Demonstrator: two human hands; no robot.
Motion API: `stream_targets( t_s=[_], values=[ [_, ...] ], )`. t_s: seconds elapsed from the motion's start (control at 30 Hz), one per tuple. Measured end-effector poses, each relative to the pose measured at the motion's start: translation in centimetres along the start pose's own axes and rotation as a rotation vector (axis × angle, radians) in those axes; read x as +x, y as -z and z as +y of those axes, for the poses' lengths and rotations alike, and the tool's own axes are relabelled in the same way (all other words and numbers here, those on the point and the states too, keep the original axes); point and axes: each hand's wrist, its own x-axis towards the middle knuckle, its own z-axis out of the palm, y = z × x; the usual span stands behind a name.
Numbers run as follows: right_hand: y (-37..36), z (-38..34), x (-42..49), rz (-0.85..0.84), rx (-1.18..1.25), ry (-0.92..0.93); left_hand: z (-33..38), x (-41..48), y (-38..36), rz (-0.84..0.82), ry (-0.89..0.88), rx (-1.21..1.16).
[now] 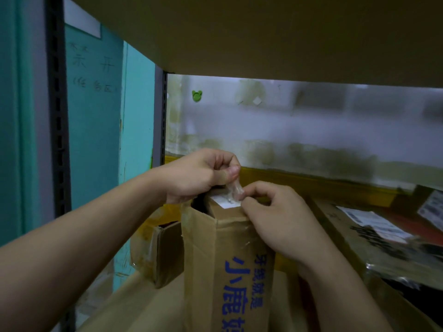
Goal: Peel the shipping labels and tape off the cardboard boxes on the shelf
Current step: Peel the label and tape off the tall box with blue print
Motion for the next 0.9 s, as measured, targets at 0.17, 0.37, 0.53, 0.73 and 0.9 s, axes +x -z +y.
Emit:
stream_targets(
  t_s=[0.17,0.37,0.53,0.73,0.9],
  values=[
    [0.3,-0.9,0.5,0.043,-0.077,-0.034,-0.2,0.0,-0.5,0.164,-0.079,0.154],
    [0.2,-1.4,1.6,0.117,-0.291,0.002,-0.3,-1.9,0.2,0.240,-0.099,0.437],
    [0.3,-1.5,1.9,0.125,-0.325,0.017,0.6,-3.1,0.6,0.041,0.038,0.543],
    [0.2,-1.0,1.6,0.126,-0.346,0.037,1.4,-2.2,0.5,0.007,0.083,0.611],
    [0.2,-1.0,1.3,0.135,-0.351,0.040,1.4,-1.5,0.5,-0.010,0.108,0.670]
  ],
)
